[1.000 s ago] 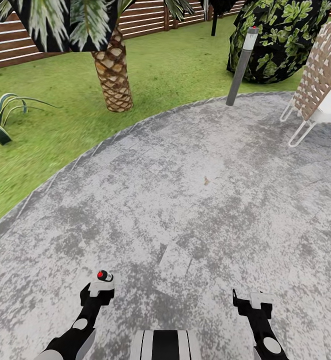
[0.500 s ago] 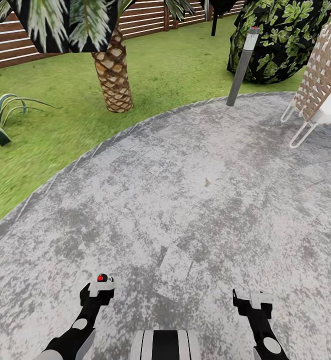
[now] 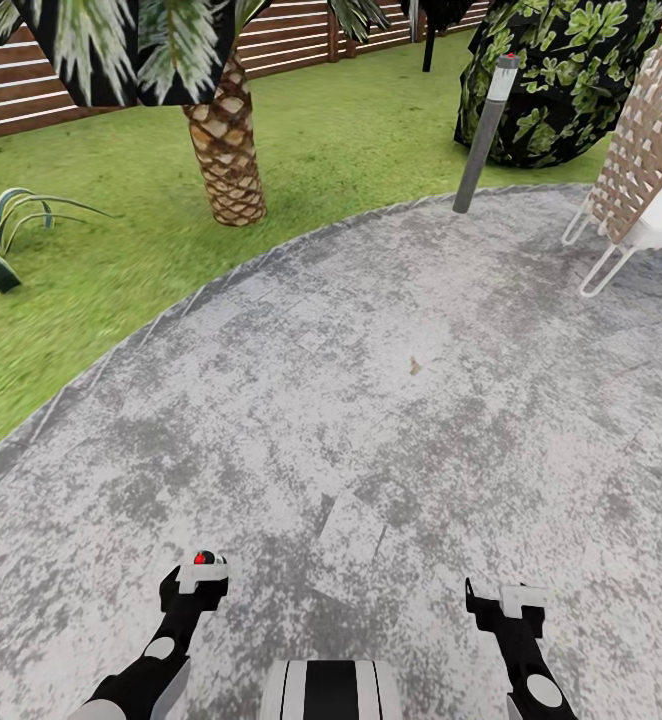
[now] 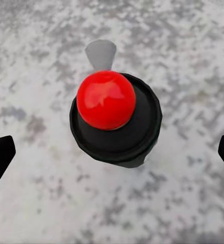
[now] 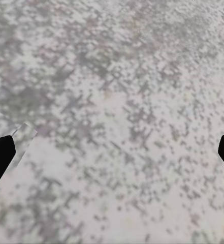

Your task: In the garden, pick up the pesticide atomizer on the floor and spray pesticide onto both trees until each tree trunk is fully covered.

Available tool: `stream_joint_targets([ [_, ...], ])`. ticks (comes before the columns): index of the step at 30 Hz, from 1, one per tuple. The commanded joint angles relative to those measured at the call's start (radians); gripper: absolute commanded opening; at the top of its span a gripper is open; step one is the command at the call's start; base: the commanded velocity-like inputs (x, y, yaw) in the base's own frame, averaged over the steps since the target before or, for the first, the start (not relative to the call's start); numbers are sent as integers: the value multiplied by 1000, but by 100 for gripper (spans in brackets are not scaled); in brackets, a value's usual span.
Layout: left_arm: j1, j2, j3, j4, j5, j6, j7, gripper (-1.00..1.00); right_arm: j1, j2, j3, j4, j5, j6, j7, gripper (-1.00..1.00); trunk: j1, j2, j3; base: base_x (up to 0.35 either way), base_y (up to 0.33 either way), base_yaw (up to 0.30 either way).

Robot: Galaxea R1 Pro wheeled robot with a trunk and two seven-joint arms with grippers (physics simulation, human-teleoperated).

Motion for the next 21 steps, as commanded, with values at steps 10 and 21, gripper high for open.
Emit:
stream_joint_targets([
  [10,0,-2,0,0,-2,0,0,100,0,0,0,0,0,0,0,100,0,0,0,75,-18,91],
  [21,0,-4,0,0,-2,0,0,100,-1,0,0,0,0,0,0,100,0,0,0,31,-17,11],
])
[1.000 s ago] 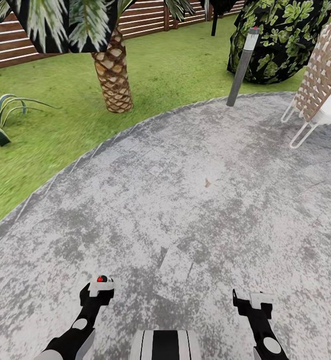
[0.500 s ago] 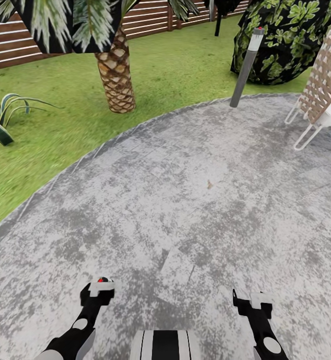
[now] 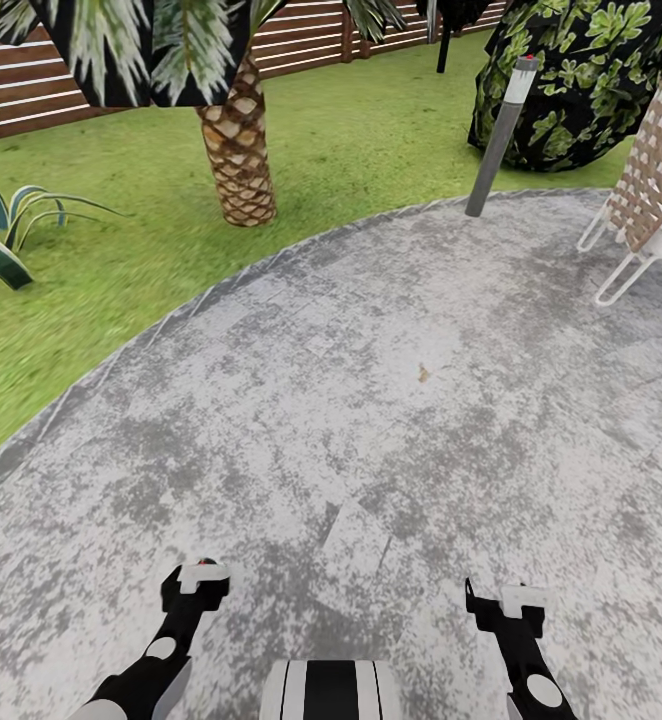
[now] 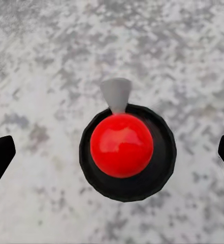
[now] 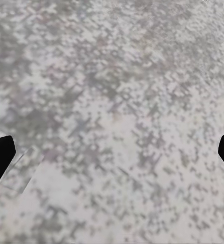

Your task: In the garden, pick up the pesticide atomizer on the floor and spray pesticide onto both trees until each tree trunk is fully covered.

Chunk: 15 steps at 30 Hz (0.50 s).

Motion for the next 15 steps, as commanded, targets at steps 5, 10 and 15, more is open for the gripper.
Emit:
stream_joint_targets([
  [5,0,-1,0,0,0,0,0,100,0,0,0,0,0,0,0,100,0,0,0,26,-20,0],
  [10,0,-1,0,0,0,0,0,100,0,0,0,1,0,0,0,100,0,0,0,3,-2,0],
  [15,0,-1,0,0,2,0,0,100,0,0,0,3,0,0,0,100,0,0,0,0,0,0],
])
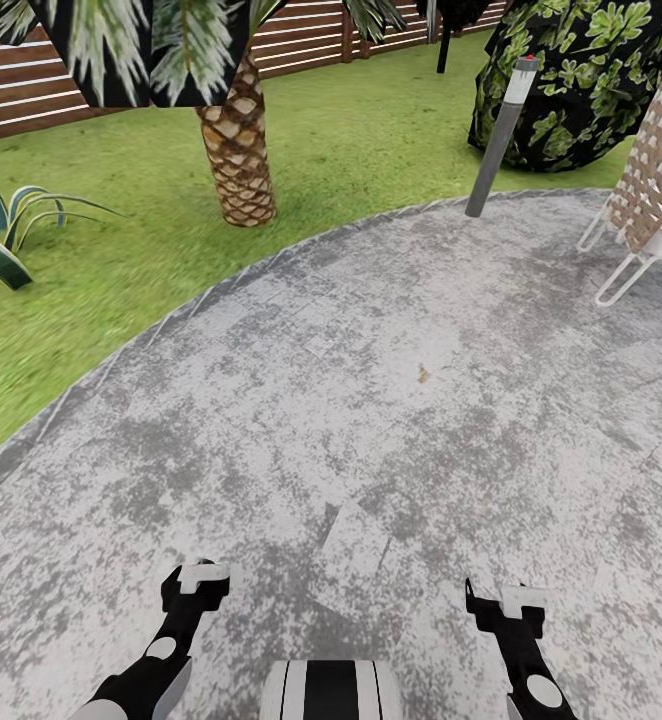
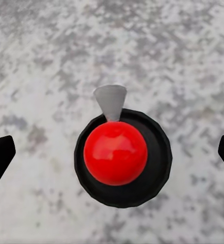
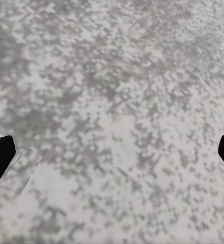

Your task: In the garden, pick up the pesticide atomizer on the floor and spray pesticide onto both trees until each tree trunk is fully covered.

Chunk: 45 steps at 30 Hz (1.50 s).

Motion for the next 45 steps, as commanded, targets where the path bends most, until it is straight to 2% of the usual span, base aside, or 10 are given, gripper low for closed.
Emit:
stream_joint_targets([
  [1,0,0,0,0,1,0,0,100,0,0,0,0,0,0,0,100,0,0,0,0,0,0],
  [10,5,-1,0,1,6,-1,0,100,0,0,0,-1,0,0,0,100,0,0,0,0,0,0],
  [11,5,-1,0,1,6,-1,0,-100,0,0,0,-1,0,0,1,100,0,0,0,0,0,0],
  [39,7,3,6,-10,10,-5,2,-100,0,0,0,0,0,0,0,100,0,0,0,0,0,0],
  [45,6,5,6,-9,11,-5,1,-100,0,0,0,5,0,0,1,100,-3,1,23,0,0,0],
])
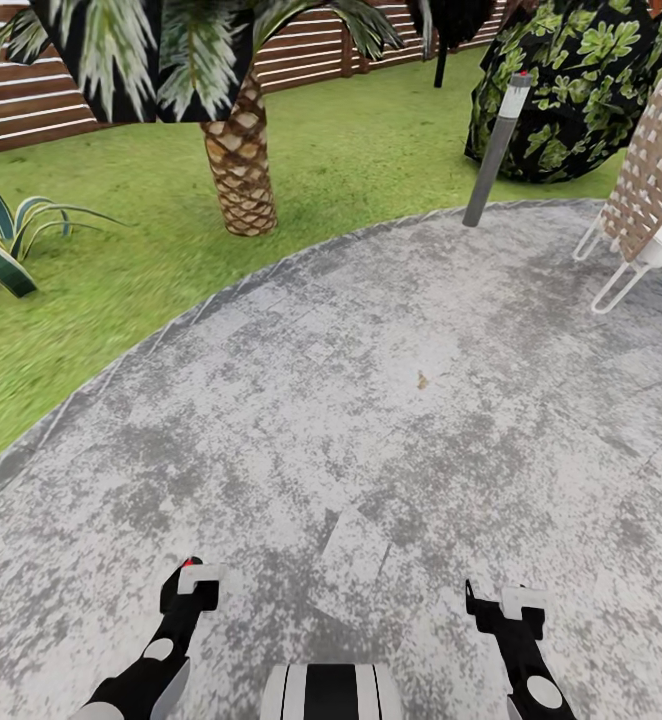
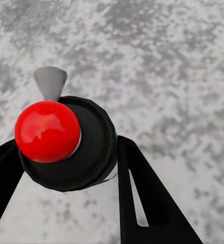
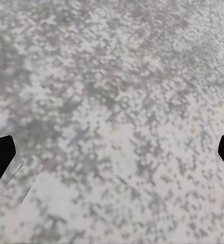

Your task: In the garden, pick up the pesticide atomizer on the floor and spray pesticide onto both trees until each tree trunk is fully covered.

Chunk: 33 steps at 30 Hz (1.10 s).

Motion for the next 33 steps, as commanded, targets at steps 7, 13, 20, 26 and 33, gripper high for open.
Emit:
stream_joint_targets([
  [7,0,-1,0,0,0,0,0,-100,0,0,0,0,1,0,0,100,-3,2,27,0,0,0],
  [13,0,0,0,1,0,0,0,-100,0,1,1,0,0,0,1,100,-6,3,50,0,0,0],
  [20,0,0,0,4,0,0,1,-100,1,5,2,0,0,0,1,100,-9,5,79,0,0,-27],
  [26,0,0,0,4,0,0,0,-100,1,6,2,0,0,0,2,100,-12,6,110,0,0,-158],
  [33,0,0,1,5,0,0,0,-100,1,6,2,1,0,0,2,100,-15,8,146,0,0,-179],
])
